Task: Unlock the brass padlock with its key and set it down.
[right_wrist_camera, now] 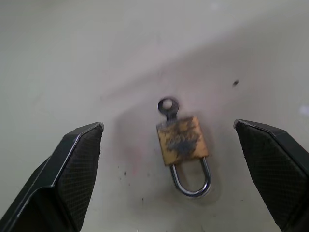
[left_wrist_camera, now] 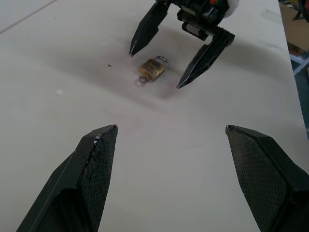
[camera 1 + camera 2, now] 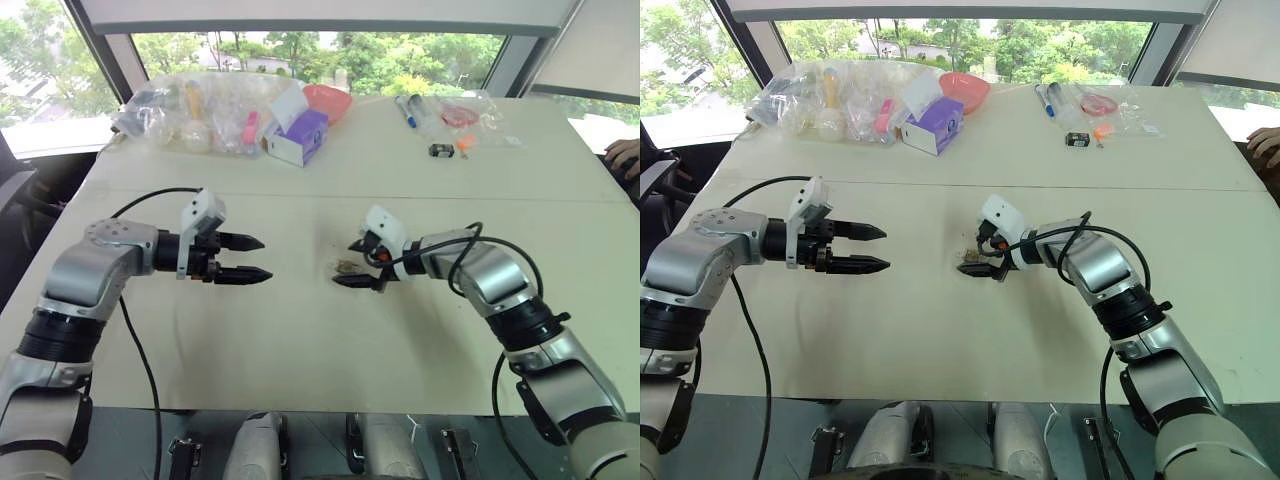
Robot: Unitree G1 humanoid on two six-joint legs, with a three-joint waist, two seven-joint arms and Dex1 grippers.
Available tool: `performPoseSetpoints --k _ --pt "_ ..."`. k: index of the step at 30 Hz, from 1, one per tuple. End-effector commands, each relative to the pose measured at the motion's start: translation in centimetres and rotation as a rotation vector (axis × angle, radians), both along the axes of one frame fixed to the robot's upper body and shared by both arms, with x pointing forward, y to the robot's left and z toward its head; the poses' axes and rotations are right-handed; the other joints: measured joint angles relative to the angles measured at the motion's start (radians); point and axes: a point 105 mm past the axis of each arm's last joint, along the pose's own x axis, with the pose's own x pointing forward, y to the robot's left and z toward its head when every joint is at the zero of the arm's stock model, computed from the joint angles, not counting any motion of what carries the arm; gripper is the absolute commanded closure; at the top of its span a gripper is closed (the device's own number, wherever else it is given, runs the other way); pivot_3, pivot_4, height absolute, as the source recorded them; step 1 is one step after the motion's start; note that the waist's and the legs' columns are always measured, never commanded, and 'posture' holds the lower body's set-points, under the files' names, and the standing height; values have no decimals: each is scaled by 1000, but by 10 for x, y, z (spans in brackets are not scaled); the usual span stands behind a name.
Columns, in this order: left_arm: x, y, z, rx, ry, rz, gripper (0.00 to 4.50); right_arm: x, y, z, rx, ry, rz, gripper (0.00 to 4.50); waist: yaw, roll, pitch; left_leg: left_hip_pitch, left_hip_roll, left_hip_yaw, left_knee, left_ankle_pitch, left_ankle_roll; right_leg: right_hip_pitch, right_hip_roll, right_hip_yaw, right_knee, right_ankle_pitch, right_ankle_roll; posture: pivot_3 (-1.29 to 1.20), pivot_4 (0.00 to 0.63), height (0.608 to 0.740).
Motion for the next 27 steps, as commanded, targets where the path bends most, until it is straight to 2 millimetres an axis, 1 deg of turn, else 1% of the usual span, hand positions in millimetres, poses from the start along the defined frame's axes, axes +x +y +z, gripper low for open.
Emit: performPoseSetpoints --k 1,4,7,10,13,15,17,19,21,22,23,25,27 --pt "0 3 12 -10 -63 26 808 3 2 2 -22 -29 33 0 0 0 0 0 0 0 0 0 0 0 0 0 0 0 0 0 150 734" --pt "0 4 10 -15 -64 46 808 4 2 -3 -40 -34 37 0 0 0 0 0 1 0 3 -2 3 1 0 0 1 0 0 0 150 734" --pt "-1 3 7 -24 -59 55 769 5 2 -12 -71 -33 42 843 -2 0 0 0 1 0 5 -2 4 1 0 0 3 0 0 0 150 734" --pt "-2 1 6 -28 -60 62 769 2 1 -17 -104 -43 64 2401 -1 0 0 0 2 0 6 -2 4 1 1 0 4 0 0 0 150 734" --pt "1 0 8 -38 -66 73 769 0 -1 -17 -139 -77 82 3825 -1 0 0 0 1 0 6 -2 3 1 1 0 3 0 0 0 150 734" --pt "5 -1 10 -56 -71 82 769 2 -2 -13 -172 -158 108 3821 0 0 0 0 1 0 6 -2 3 1 1 0 3 0 0 0 150 734" --pt "10 -4 14 -97 -69 92 769 5 1 0 -192 -281 141 3821 1 0 0 0 1 0 7 -2 3 2 1 -1 3 0 0 0 150 734" --pt "19 -10 22 -201 -37 113 769 7 9 24 -197 -468 191 3821 3 0 0 0 0 0 7 -2 3 2 0 -1 4 0 0 0 150 734" --pt "29 -17 30 -337 19 116 769 8 22 62 -143 -693 203 3821 1 0 0 -1 -1 -1 9 -2 3 1 0 -1 4 0 0 0 150 734" --pt "33 -20 32 -374 31 114 769 8 26 77 -115 -786 202 3821 1 0 0 -1 -1 -1 9 -1 2 1 0 -1 5 0 0 0 150 734" --pt "36 -23 33 -393 34 111 769 7 29 89 -103 -862 201 3821 0 0 0 -2 -1 -1 9 0 1 1 0 -1 5 0 1 0 150 734" --pt "38 -29 36 -424 46 80 769 2 30 98 -97 -937 216 3821 -3 0 0 -1 -1 -1 9 0 -1 1 1 -1 5 0 1 0 150 734" --pt "40 -36 40 -452 61 48 769 0 30 101 -111 -995 223 3821 -2 0 0 -1 -1 -1 9 0 -1 1 1 -1 4 0 1 0 150 734"
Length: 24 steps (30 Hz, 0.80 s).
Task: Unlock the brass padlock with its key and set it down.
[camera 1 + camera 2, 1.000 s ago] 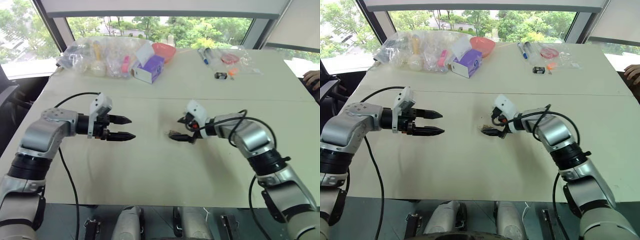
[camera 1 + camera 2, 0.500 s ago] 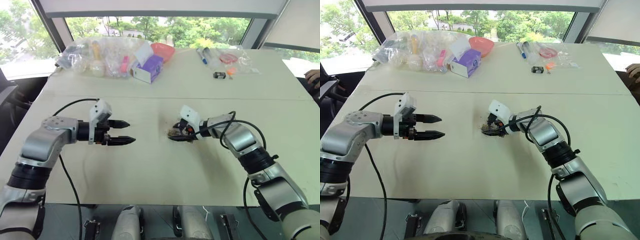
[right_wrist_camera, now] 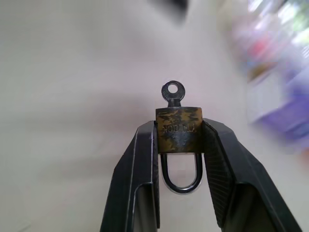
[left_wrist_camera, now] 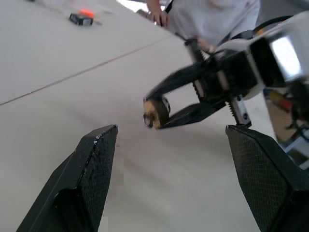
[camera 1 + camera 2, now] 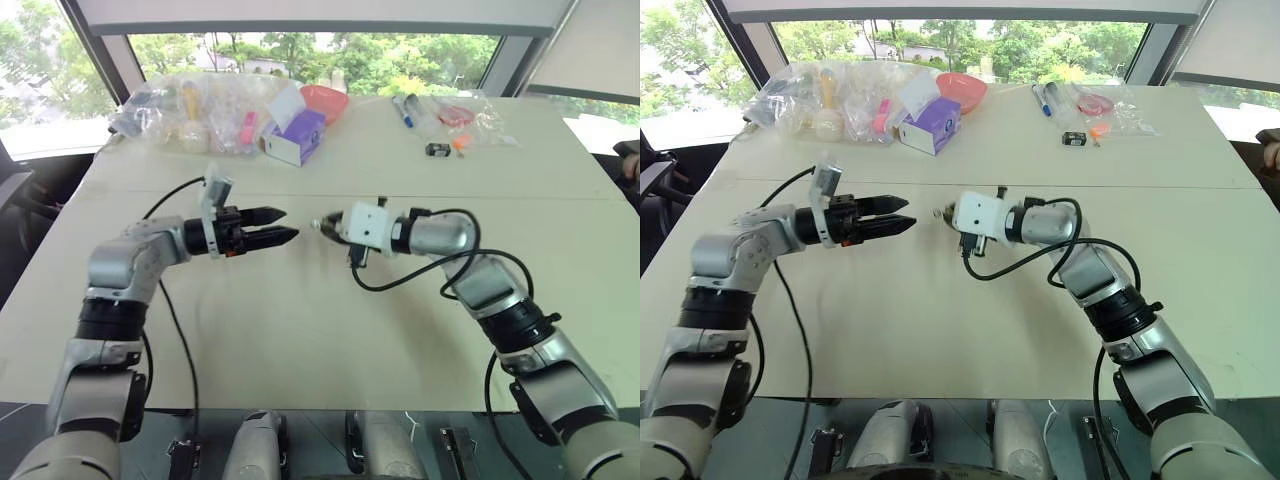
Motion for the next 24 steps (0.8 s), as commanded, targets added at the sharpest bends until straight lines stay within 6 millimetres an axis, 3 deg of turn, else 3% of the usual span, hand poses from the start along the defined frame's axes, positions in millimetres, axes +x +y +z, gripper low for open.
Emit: performPoseSetpoints --k 1,6,9,11,21,24 --pt "4 -5 15 -52 -28 -32 769 -7 0 23 8 -159 21 3821 1 0 0 0 0 0 0 0 0 0 0 0 0 0 0 0 150 734" --pt "16 -11 22 -79 -37 -34 769 -12 4 30 30 -212 28 3821 4 0 0 0 -1 1 1 0 0 1 -1 0 0 0 0 0 150 734" --pt "17 -13 27 -93 -39 -53 1584 -14 6 32 33 -227 30 3821 3 0 0 0 -1 0 1 0 0 0 -1 0 0 0 0 0 150 734" --pt "15 -15 26 -87 -38 -76 2482 -16 6 34 34 -240 30 3821 3 0 0 0 -1 0 1 0 0 0 -1 0 0 0 0 0 150 734" --pt "16 -22 27 -83 -39 -100 2482 -20 8 34 45 -251 29 3821 3 0 0 0 -1 0 1 0 0 1 -1 0 0 0 0 0 150 734" --pt "16 -22 27 -85 -40 -103 3422 -20 9 34 46 -251 28 3821 3 0 0 0 -1 0 1 0 0 1 -1 0 0 0 0 0 150 734"
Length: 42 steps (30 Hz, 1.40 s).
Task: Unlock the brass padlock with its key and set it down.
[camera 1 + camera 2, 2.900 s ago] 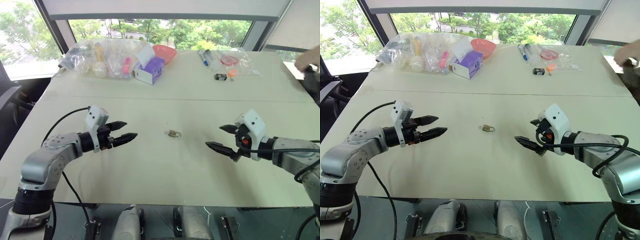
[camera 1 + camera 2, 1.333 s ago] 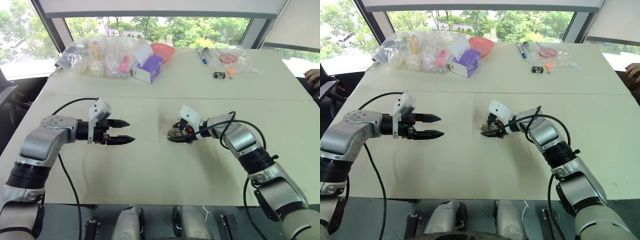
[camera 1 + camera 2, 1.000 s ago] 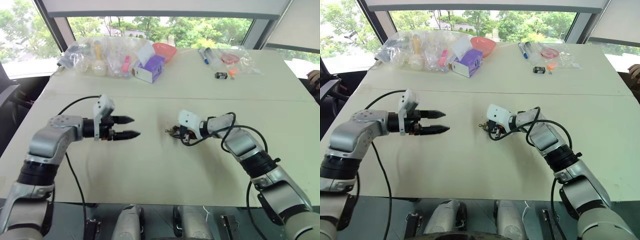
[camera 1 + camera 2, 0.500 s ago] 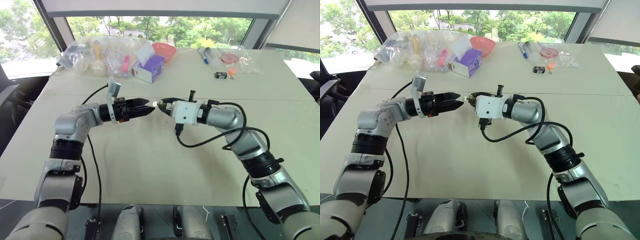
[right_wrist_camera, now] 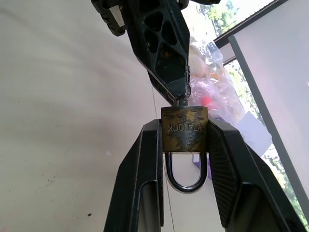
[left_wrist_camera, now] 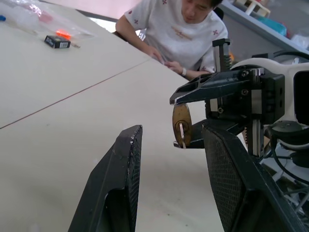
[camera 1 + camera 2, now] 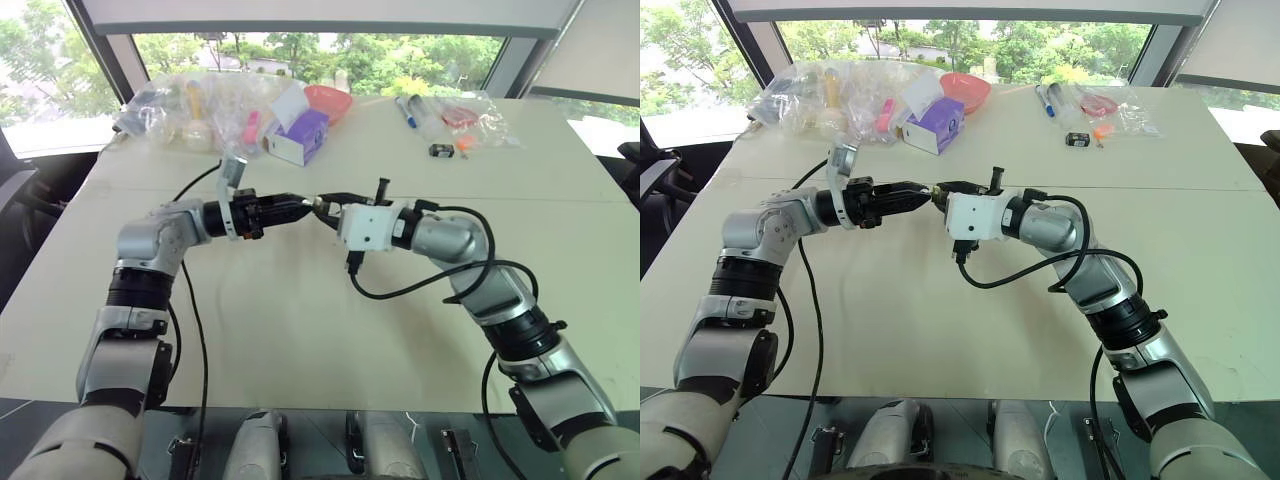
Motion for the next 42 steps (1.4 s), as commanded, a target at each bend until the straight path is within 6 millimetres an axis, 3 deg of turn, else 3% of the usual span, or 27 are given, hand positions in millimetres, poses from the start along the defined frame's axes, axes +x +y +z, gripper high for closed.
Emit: performPoseSetpoints --k 1,2,3,10,19,23,26,29,31,33,36,39,42 --pt "-2 -4 13 -2 -60 -29 3872 -7 2 19 43 -69 16 3821 0 0 0 0 0 0 0 0 0 0 0 0 0 0 0 0 150 734" --pt "-2 -4 12 4 -60 -30 4362 -7 2 19 43 -68 16 3821 -1 0 0 0 0 0 0 0 0 0 0 0 0 0 0 0 150 734" --pt "-2 -4 11 7 -61 -31 4440 -8 3 19 44 -68 16 3821 -1 0 0 0 0 0 0 0 0 0 0 0 0 0 0 0 150 734" --pt "0 -4 13 22 -92 -17 4440 -9 3 16 30 -55 25 3821 0 0 0 0 0 0 0 0 0 0 0 0 0 0 0 0 150 734" --pt "3 -12 16 278 -429 -25 4440 -13 1 1 -23 18 48 3821 0 0 0 0 0 1 0 0 0 0 0 0 0 0 0 0 150 734" --pt "6 -14 22 301 -536 -11 4440 -12 -1 -2 -32 26 44 3821 1 0 0 0 0 1 0 0 0 0 0 0 0 0 0 0 150 734" --pt "6 -17 21 441 -808 -32 4440 -13 -2 -6 -36 44 39 3821 1 0 0 0 0 1 0 0 0 0 0 0 0 0 0 0 150 734" --pt "4 -22 23 455 -892 -56 4440 -13 -2 -8 -37 54 36 3821 2 0 0 0 0 2 0 0 0 0 0 0 0 0 0 0 150 734" --pt "7 -21 23 424 -795 -52 4440 -13 -3 -9 -37 56 33 3821 2 0 0 0 0 3 0 0 0 0 0 0 0 0 0 0 150 734" --pt "5 -17 23 317 -550 -71 4440 -11 -3 -8 -36 46 25 3821 1 0 0 0 0 3 0 0 0 0 0 0 0 0 0 0 150 734" --pt "2 -7 21 237 -283 -94 3491 -9 -4 -4 -33 25 13 3821 -4 0 0 0 0 2 0 0 0 0 1 0 0 0 0 0 150 734" --pt "5 3 23 184 -102 -56 2121 -7 -6 -1 -19 11 1 3821 -5 0 0 0 0 0 0 0 0 0 1 0 0 0 0 0 150 734" --pt "6 9 22 168 -68 -44 2121 -5 -6 5 -4 -11 -9 3821 -4 0 0 0 0 -1 0 0 0 0 1 0 0 0 0 0 150 734"
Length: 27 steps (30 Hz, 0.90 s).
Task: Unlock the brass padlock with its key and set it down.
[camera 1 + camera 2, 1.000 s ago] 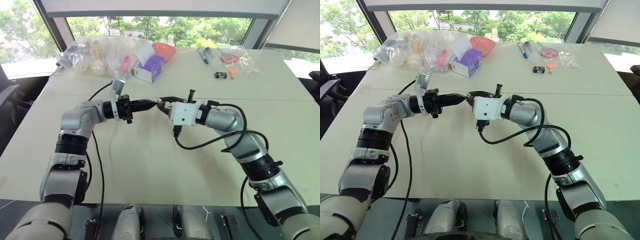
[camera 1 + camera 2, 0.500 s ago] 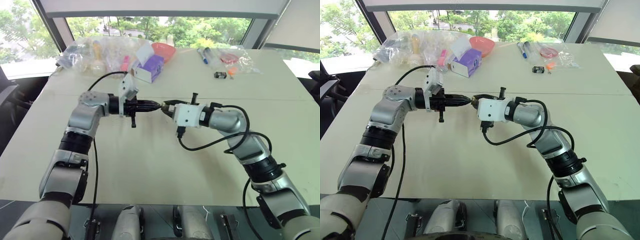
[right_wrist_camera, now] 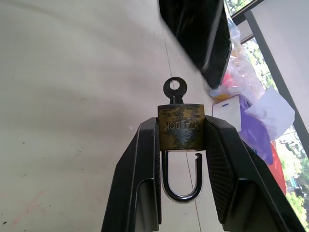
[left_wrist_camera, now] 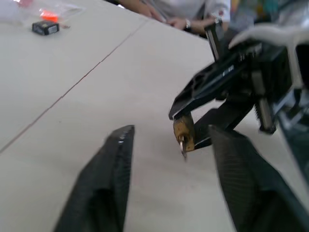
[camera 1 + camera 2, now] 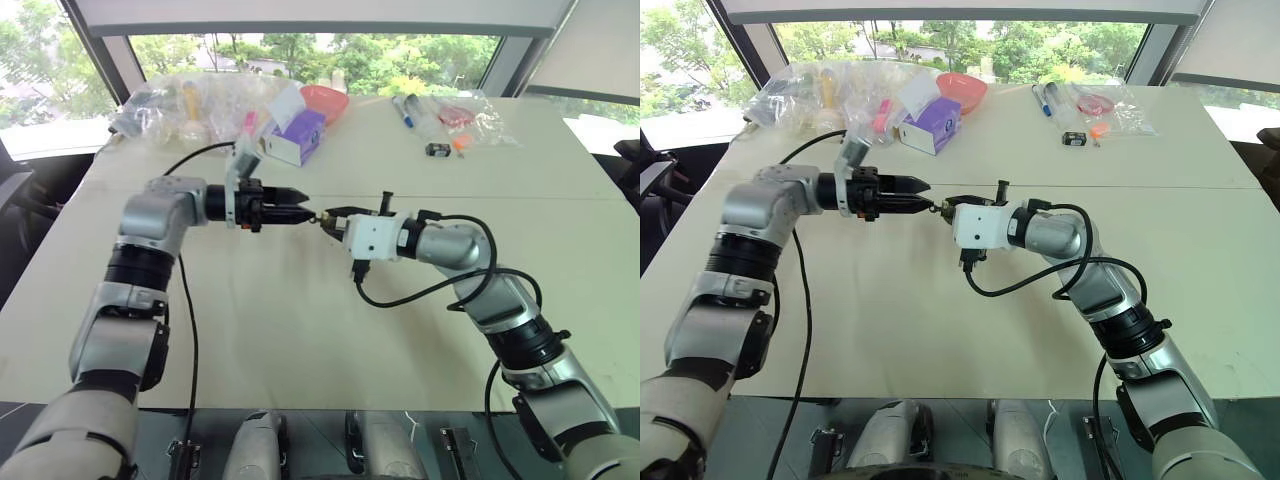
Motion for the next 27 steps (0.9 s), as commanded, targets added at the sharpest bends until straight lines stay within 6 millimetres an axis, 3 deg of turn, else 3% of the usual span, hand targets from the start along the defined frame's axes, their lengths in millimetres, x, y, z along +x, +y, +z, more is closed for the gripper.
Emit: performPoseSetpoints --k 1,8,20,23,26,27 --pt "-3 3 11 -53 20 -16 2121 -3 3 23 46 -87 12 3821 1 0 0 0 0 0 0 0 0 0 0 0 0 0 0 0 150 734" --pt "-4 -10 2 -37 27 -53 2121 -4 9 32 70 -129 20 3821 7 0 0 0 -1 0 0 0 0 1 -1 0 0 0 0 0 150 734" --pt "3 -27 4 -85 50 -76 2121 -7 10 33 71 -137 16 3821 4 0 0 0 -1 1 0 0 0 0 -1 0 0 0 0 0 150 734" --pt "3 -29 3 -80 51 -84 2963 -8 10 32 71 -136 15 3821 4 0 0 0 -1 1 0 0 0 0 -1 0 0 0 0 0 150 734" --pt "2 -30 0 -67 59 -97 4364 -8 10 32 71 -136 12 3821 5 0 0 0 -1 1 0 0 0 0 -1 0 0 0 0 0 150 734" --pt "2 -30 -1 -64 60 -97 4464 -9 10 33 71 -137 12 3821 5 0 0 0 -1 1 0 0 0 0 -1 0 0 0 0 0 150 734"
